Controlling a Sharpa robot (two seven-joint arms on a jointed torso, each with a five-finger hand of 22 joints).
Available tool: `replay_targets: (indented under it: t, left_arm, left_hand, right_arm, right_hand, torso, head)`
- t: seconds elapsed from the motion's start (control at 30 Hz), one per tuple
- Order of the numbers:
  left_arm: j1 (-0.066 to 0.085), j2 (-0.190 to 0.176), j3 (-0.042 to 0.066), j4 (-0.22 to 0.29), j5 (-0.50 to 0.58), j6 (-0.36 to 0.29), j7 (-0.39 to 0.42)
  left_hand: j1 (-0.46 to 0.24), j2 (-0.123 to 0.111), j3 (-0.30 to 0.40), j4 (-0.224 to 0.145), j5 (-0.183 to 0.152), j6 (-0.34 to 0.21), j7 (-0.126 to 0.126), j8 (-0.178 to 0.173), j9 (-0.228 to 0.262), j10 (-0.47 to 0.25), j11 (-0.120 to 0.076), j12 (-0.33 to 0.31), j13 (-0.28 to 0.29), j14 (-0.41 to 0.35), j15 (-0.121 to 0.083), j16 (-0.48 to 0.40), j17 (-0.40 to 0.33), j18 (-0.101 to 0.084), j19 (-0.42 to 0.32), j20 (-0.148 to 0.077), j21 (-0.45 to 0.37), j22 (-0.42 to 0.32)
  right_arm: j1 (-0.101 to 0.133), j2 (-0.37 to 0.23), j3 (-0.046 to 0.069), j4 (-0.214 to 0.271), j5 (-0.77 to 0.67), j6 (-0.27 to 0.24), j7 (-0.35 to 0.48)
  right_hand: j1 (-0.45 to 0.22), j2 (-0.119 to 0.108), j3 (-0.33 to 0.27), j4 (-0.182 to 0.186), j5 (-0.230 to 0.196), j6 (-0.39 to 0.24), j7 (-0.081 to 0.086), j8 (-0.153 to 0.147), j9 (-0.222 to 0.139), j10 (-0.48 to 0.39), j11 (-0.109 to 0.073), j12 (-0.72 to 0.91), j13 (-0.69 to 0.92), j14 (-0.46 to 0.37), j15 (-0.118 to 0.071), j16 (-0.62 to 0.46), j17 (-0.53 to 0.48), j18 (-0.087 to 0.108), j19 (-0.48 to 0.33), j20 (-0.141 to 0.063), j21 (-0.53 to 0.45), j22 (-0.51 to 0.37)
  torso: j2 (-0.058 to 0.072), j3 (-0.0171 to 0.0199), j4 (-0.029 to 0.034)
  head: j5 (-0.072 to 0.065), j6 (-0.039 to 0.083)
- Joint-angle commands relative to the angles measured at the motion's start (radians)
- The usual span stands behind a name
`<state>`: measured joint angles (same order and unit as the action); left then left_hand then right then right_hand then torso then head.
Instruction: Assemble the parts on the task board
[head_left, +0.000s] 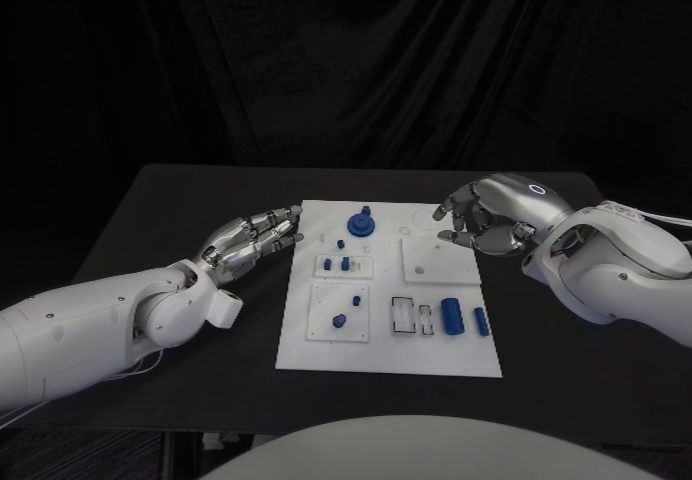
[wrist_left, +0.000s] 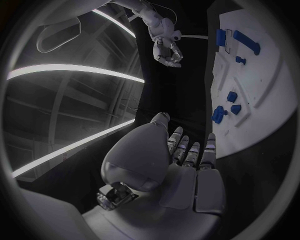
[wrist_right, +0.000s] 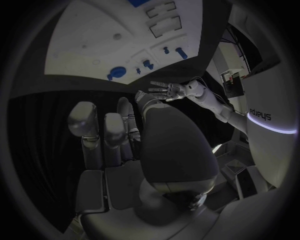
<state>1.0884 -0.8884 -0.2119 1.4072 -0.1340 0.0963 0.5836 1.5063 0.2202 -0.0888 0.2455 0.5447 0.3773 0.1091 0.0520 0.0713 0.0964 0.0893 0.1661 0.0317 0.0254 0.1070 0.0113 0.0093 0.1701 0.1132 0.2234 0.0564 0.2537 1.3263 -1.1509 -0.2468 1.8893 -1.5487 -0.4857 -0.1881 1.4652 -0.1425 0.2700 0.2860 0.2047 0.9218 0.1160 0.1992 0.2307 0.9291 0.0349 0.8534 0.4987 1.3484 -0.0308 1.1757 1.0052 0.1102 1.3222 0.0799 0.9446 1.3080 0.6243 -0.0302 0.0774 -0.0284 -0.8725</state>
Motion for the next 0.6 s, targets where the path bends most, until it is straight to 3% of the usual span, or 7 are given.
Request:
replay_targets:
  t: [0.03,0.07,0.13,0.23,0.33,0.5,0.6]
  left_arm:
    - [-0.001,0.001,0.001,0.006,0.005,-0.011,0.027]
    - [-0.001,0.0,0.001,0.007,0.005,-0.012,0.028]
    - [-0.001,-0.001,0.001,0.008,0.005,-0.012,0.03]
    - [-0.001,-0.003,0.001,0.009,0.005,-0.012,0.03]
    - [-0.001,-0.004,0.001,0.008,0.005,-0.011,0.03]
    - [-0.001,-0.002,0.001,0.006,0.005,-0.009,0.031]
    - [-0.001,0.0,0.001,0.006,0.005,-0.006,0.031]
  left_hand:
    - [-0.009,0.001,0.0,0.007,-0.001,0.005,0.001,0.006,0.002,0.001,0.006,0.007,0.001,0.0,-0.004,-0.001,-0.001,0.012,0.001,-0.005,-0.002,0.001]
    - [-0.009,0.001,0.0,0.007,-0.001,0.005,0.001,0.006,0.002,0.001,0.006,0.007,0.001,0.0,-0.004,-0.001,-0.001,0.012,0.001,-0.005,-0.002,0.001]
    - [-0.009,0.001,0.0,0.008,0.0,0.007,0.001,0.006,0.002,0.001,0.005,0.008,0.001,0.0,-0.004,-0.001,-0.001,0.012,0.001,-0.005,-0.002,0.001]
    - [-0.009,0.001,0.001,0.008,0.001,0.007,0.0,0.007,0.002,0.002,0.005,0.008,0.001,0.0,-0.004,-0.001,-0.001,0.012,0.001,-0.005,-0.002,0.001]
    - [-0.009,0.001,0.001,0.008,0.001,0.007,0.0,0.007,0.002,0.002,0.005,0.008,0.001,0.0,-0.004,-0.001,-0.001,0.012,0.001,-0.005,-0.002,0.001]
    - [-0.009,0.001,0.001,0.009,0.001,0.007,0.0,0.007,0.002,0.002,0.005,0.008,0.001,0.0,-0.004,-0.001,-0.001,0.012,0.001,-0.005,-0.002,0.001]
    - [-0.009,0.001,0.001,0.009,0.001,0.007,0.0,0.007,0.002,0.002,0.005,0.008,0.001,0.0,-0.004,-0.001,-0.001,0.012,0.002,-0.005,-0.002,0.002]
  right_arm:
    - [-0.021,-0.019,-0.001,0.008,0.112,0.113,-0.131]
    - [-0.029,-0.025,-0.001,0.009,0.118,0.113,-0.148]
    - [-0.042,-0.033,-0.001,0.012,0.127,0.109,-0.179]
    - [-0.056,-0.039,-0.001,0.014,0.129,0.105,-0.222]
    - [-0.071,-0.042,-0.001,0.017,0.104,0.115,-0.272]
    - [-0.093,-0.041,-0.001,0.027,0.04,0.132,-0.343]
    - [-0.103,-0.035,-0.001,0.03,0.008,0.138,-0.374]
  right_hand:
    - [-0.023,-0.003,0.01,-0.001,0.007,0.018,0.003,0.002,0.01,-0.012,0.003,0.044,0.047,-0.026,0.005,-0.041,-0.05,0.016,-0.026,0.003,-0.063,0.081]
    - [-0.03,-0.008,0.011,-0.002,0.01,0.019,0.003,-0.001,0.014,-0.023,0.005,0.076,0.078,-0.031,0.004,-0.048,-0.057,0.017,-0.03,0.005,-0.078,0.077]
    - [-0.056,-0.01,0.005,-0.005,0.024,0.046,-0.008,0.015,0.044,0.216,-0.004,0.419,0.539,0.017,0.0,0.037,0.048,0.01,-0.005,0.001,-0.047,0.091]
    - [-0.106,-0.005,-0.012,-0.001,0.032,0.062,-0.015,0.051,0.081,0.378,-0.005,0.578,0.787,0.084,0.0,0.166,0.22,-0.006,0.039,-0.001,0.045,0.124]
    - [-0.246,-0.003,-0.047,0.004,0.022,0.093,-0.04,0.15,0.172,0.642,-0.024,0.717,1.072,0.171,-0.018,0.313,0.43,-0.04,0.123,-0.017,0.259,0.173]
    - [-0.424,-0.035,-0.047,0.01,-0.017,0.098,-0.071,0.251,0.289,0.642,-0.054,0.717,1.072,0.222,-0.045,0.395,0.566,-0.079,0.198,-0.043,0.477,0.222]
    - [-0.457,-0.049,-0.043,0.011,-0.023,0.097,-0.08,0.275,0.331,0.642,-0.064,0.717,1.072,0.222,-0.053,0.395,0.566,-0.088,0.212,-0.052,0.524,0.234]
  torso:
    - [-0.002,-0.0023,-0.0011]
    - [-0.002,-0.0032,-0.0015]
    - [-0.002,-0.0046,-0.0016]
    - [-0.002,-0.0036,-0.0021]
    - [-0.001,-0.0039,-0.0033]
    - [-0.003,-0.0051,0.0022]
    - [-0.003,-0.005,0.0017]
  head:
    - [-0.018,0.0]
    - [-0.023,0.0]
    - [-0.028,0.0]
    - [-0.035,0.0]
    - [-0.043,0.0]
    - [-0.064,0.0]
    - [-0.071,0.0]
